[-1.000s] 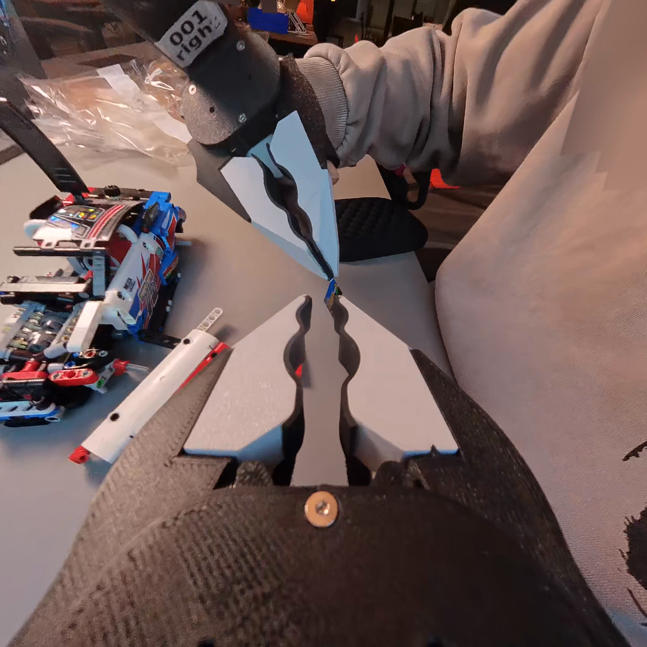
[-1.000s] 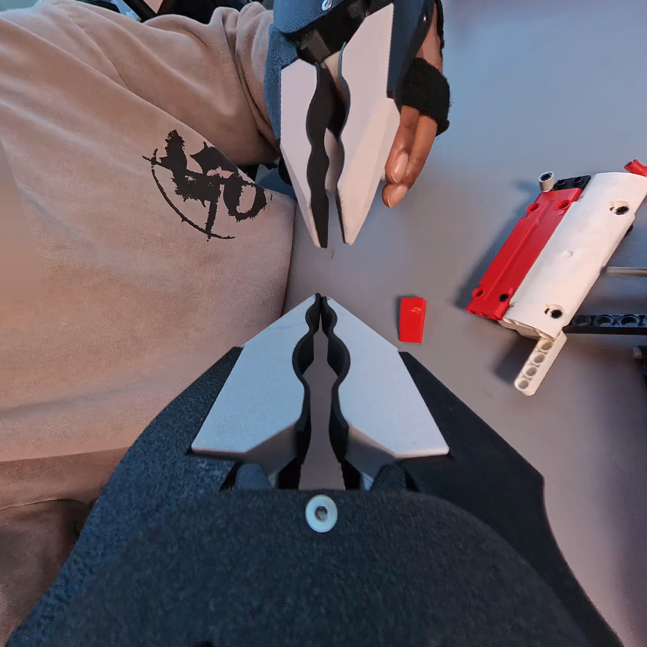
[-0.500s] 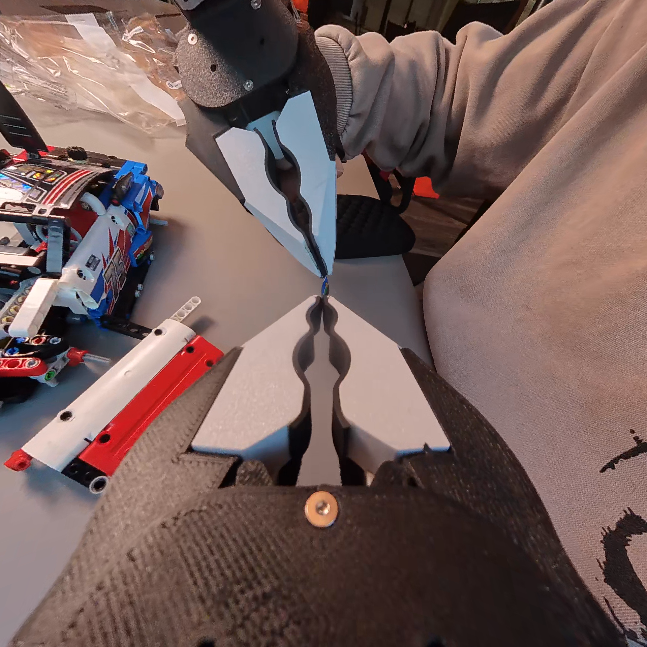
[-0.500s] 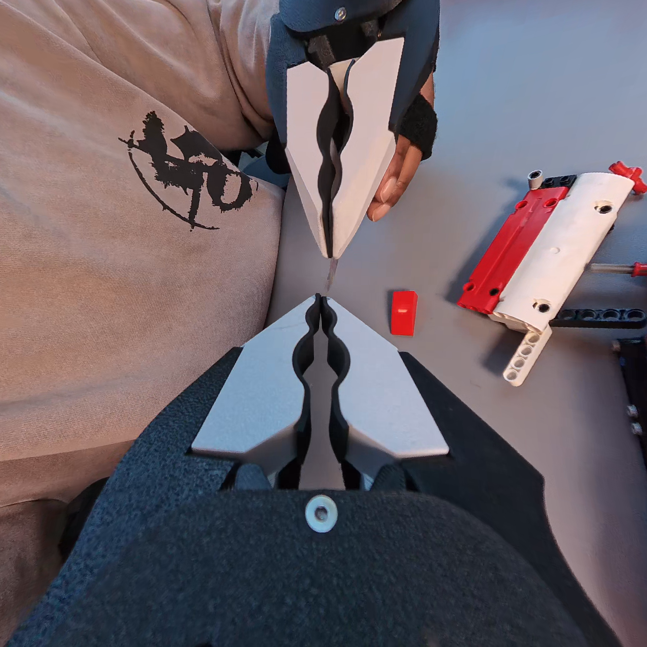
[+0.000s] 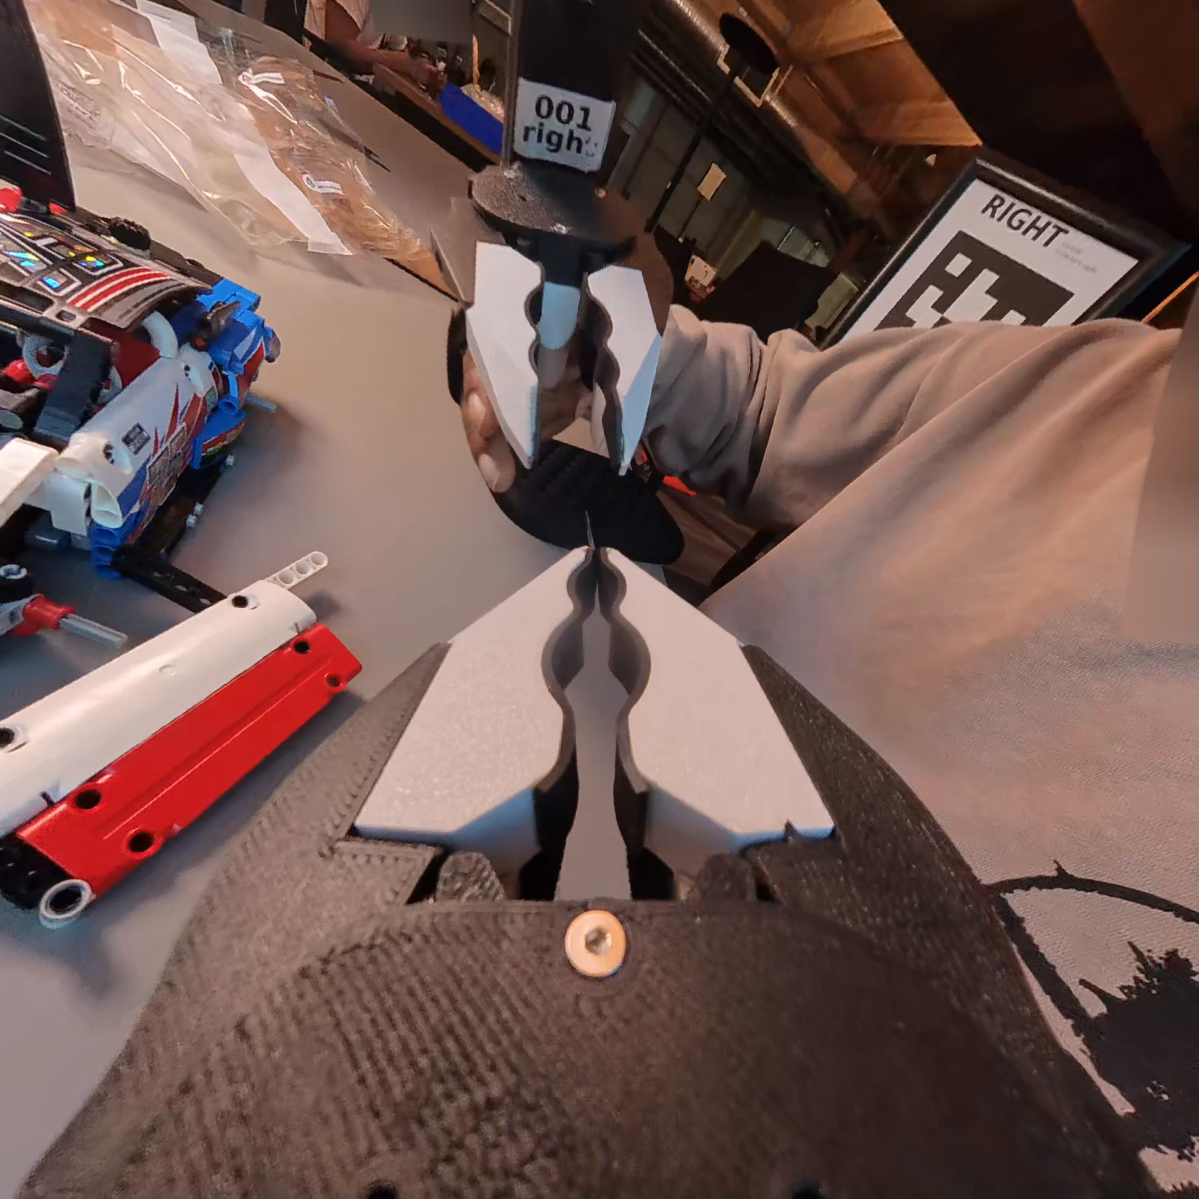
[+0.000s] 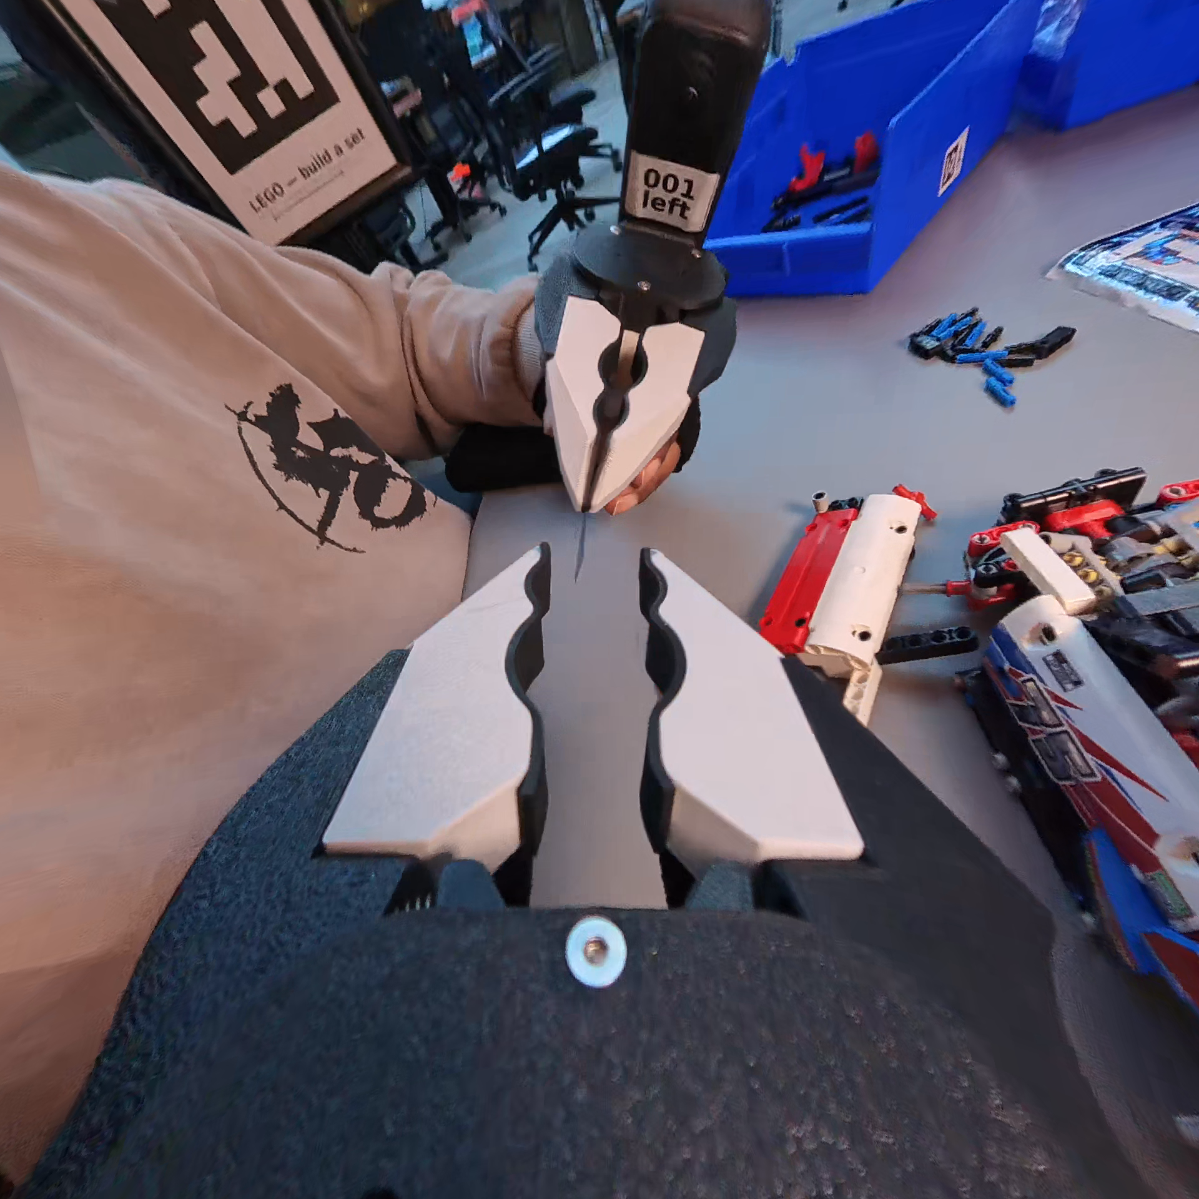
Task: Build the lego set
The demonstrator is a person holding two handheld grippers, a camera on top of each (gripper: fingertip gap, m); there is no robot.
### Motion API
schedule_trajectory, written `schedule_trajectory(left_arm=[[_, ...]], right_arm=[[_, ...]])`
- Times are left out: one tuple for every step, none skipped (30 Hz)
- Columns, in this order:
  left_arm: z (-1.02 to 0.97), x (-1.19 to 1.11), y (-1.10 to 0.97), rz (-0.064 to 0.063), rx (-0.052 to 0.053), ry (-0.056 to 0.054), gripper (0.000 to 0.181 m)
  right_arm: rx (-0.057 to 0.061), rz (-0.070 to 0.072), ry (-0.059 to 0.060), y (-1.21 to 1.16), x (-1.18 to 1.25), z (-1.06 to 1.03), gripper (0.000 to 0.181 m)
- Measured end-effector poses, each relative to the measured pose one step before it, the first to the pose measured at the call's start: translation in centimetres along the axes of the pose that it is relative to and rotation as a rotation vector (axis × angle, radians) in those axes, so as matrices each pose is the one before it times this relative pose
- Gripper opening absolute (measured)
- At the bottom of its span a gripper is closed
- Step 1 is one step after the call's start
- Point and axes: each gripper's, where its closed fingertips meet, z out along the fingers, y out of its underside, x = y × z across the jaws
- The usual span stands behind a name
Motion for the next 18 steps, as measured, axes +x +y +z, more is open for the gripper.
schedule_trajectory(left_arm=[[0.008, -0.003, -0.072, -0.0149, 0.0071, 0.0072, 0.0], [0.015, 0.007, -0.105, -0.0153, 0.0085, 0.0074, 0.0], [0.009, 0.0, -0.101, -0.0138, 0.0084, 0.0071, 0.0], [0.021, -0.059, -0.006, -0.0091, 0.0028, 0.0018, 0.0], [0.039, -0.085, 0.054, -0.0035, -0.0007, -0.0025, 0.0], [0.063, 0.022, 0.074, -0.0005, -0.002, 0.0012, 0.0], [0.061, 0.084, 0.064, 0.0005, -0.0021, 0.0036, 0.0], [0.067, 0.014, 0.049, 0.0031, -0.0017, -0.0017, 0.0], [0.046, 0.007, 0.085, 0.0056, -0.0046, -0.0031, 0.0], [0.046, 0.051, 0.039, 0.0043, -0.0026, 0.0, 0.0], [0.018, 0.046, -0.032, 0.0006, 0.0016, 0.0008, 0.0], [0.004, 0.017, -0.02, -0.0004, 0.0012, 0.0001, 0.0], [0.003, -0.016, 0.011, 0.0007, -0.0002, -0.0016, 0.0], [-0.017, -0.021, -0.004, 0.001, 0.0013, -0.0011, 0.0], [-0.013, 0.026, -0.017, -0.0002, 0.0013, 0.0018, 0.0], [-0.013, -0.006, 0.006, 0.0007, -0.0006, 0.0002, 0.0], [-0.005, -0.071, 0.04, 0.0028, -0.0032, -0.0047, 0.0], [-0.007, -0.024, 0.014, 0.0014, -0.001, -0.001, 0.0]], right_arm=[[0.0247, 0.0157, 0.0072, 0.129, -0.18, 0.162, 0.021], [0.0259, 0.0098, 0.0076, 0.154, -0.111, 0.153, 0.018], [0.0253, 0.0101, 0.011, 0.125, 0.022, 0.109, 0.014], [0.0214, 0.0148, 0.009, 0.096, 0.085, 0.064, 0.011], [0.0147, 0.0184, -0.0002, 0.109, 0.011, 0.061, 0.008], [0.0085, 0.019, -0.0065, 0.107, -0.055, 0.044, 0.007], [0.0054, 0.0133, -0.0034, 0.093, -0.012, 0.063, 0.007], [0.002, 0.0043, -0.0044, 0.092, -0.056, 0.058, 0.006], [0.0002, -0.0006, -0.0058, 0.072, -0.095, 0.075, 0.006], [-0.004, -0.0013, -0.0003, 0.097, -0.015, 0.099, 0.005], [-0.0052, -0.0017, 0.0006, 0.094, 0.014, 0.096, 0.004], [-0.0033, -0.0005, -0.0042, 0.054, -0.052, 0.094, 0.003], [0.0013, 0.0021, -0.0055, -0.012, -0.064, 0.077, 0.002], [-0.0028, 0.0019, -0.0017, 0.047, -0.001, 0.071, 0.0], [-0.0053, -0.0008, 0.0014, 0.076, 0.051, 0.058, 0.0], [0.0006, -0.0017, 0.0018, -0.008, 0.053, 0.02, 0.0], [0.0047, 0.0008, -0.0016, -0.061, -0.002, 0.0, 0.0], [0.0025, 0.0039, -0.0054, -0.05, -0.063, -0.011, 0.0]])
